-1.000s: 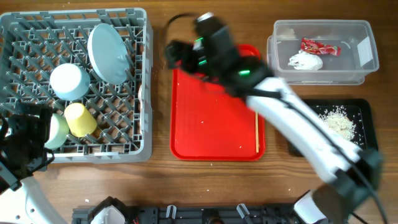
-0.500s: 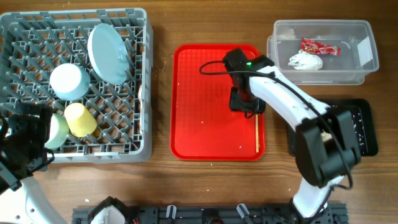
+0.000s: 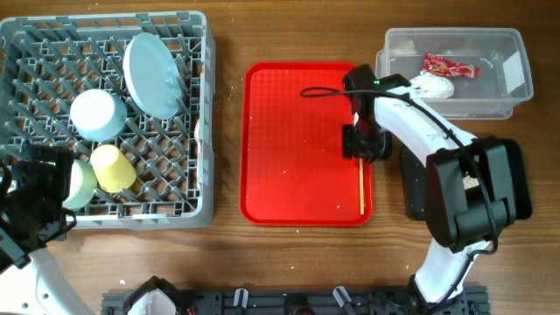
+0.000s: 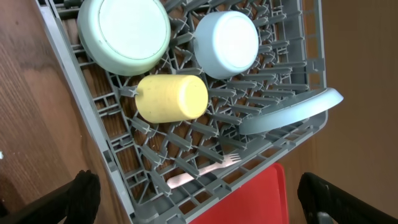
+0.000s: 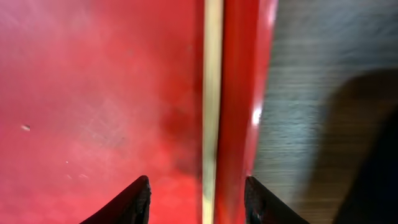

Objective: Sort waste into correct bins and load items into the dishwasher rack
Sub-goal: 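Reach the right gripper back to the tray and grasp the wooden chopstick, then carry the chopstick with the right gripper and drop it into the rack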

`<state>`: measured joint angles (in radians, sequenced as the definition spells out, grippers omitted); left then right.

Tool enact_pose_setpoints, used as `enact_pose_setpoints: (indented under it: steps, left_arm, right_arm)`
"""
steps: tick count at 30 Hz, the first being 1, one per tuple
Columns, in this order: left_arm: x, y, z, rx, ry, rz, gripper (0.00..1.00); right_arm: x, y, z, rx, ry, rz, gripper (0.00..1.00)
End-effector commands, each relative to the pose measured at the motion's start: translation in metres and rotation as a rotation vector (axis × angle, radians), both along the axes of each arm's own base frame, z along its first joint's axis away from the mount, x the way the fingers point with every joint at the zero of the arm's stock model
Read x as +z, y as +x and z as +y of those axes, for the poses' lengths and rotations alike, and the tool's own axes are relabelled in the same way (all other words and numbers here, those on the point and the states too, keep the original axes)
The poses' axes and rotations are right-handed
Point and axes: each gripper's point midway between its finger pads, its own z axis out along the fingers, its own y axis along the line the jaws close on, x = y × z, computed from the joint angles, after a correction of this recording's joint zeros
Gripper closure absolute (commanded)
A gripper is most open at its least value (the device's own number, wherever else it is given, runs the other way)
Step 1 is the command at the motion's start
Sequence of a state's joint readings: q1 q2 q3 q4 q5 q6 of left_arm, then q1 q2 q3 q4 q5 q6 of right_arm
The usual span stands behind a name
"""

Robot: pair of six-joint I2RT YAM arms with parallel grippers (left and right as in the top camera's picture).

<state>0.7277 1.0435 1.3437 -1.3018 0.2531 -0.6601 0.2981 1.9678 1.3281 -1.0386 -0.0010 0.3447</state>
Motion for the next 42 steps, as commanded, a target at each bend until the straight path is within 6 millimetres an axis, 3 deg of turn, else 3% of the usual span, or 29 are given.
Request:
enact_pose_setpoints:
  steps: [1, 5, 7, 15, 19, 21, 25, 30, 32, 34, 37, 42]
  left_arm:
    - [0.001, 0.001, 0.000, 0.002, -0.004, -0.007, 0.00]
    - [0.001, 0.001, 0.000, 0.002, -0.004, -0.007, 0.00]
    - [0.001, 0.001, 0.000, 0.002, -0.004, -0.007, 0.00]
    - [0.001, 0.001, 0.000, 0.002, -0.004, -0.007, 0.00]
    - [0.001, 0.001, 0.000, 0.002, -0.004, -0.007, 0.00]
    - [0.001, 0.001, 0.000, 0.002, -0.004, -0.007, 0.00]
    - [0.001, 0.001, 0.000, 0.002, -0.004, -0.007, 0.00]
    - [0.001, 0.001, 0.000, 0.002, -0.004, -0.007, 0.00]
    - [0.001, 0.001, 0.000, 0.002, -0.004, -0.007, 0.00]
    - [0.001, 0.001, 0.000, 0.002, -0.004, -0.007, 0.00]
    - [0.001, 0.001, 0.000, 0.002, -0.004, -0.007, 0.00]
    - [0.001, 0.001, 0.000, 0.002, -0.004, -0.007, 0.00]
  right_arm:
    - [-0.011, -0.009, 0.004, 0.029, 0.032, 0.024, 0.51]
    - [-0.027, -0.014, 0.004, 0.027, 0.039, 0.014, 0.52]
    - [-0.034, -0.018, 0.011, 0.022, 0.090, 0.016, 0.60]
    - [-0.035, -0.019, 0.011, -0.006, 0.088, 0.020, 0.63]
    - [-0.035, -0.018, 0.013, -0.036, 0.096, 0.015, 0.96]
    - [-0.032, -0.015, 0.020, -0.051, 0.131, 0.012, 0.96]
    - [0.008, 0.007, 0.065, -0.055, 0.371, -0.024, 0.96]
    - [0.123, 0.052, 0.163, 0.034, 0.868, -0.248, 0.96]
    - [0.145, 0.059, 0.201, 0.033, 0.960, -0.311, 0.96]
    - [0.154, 0.056, 0.238, 0.060, 1.015, -0.343, 0.96]
    - [0.159, 0.035, 0.300, 0.081, 1.083, -0.356, 0.96]
    - [0.135, 0.003, 0.362, 0.074, 1.108, -0.332, 0.96]
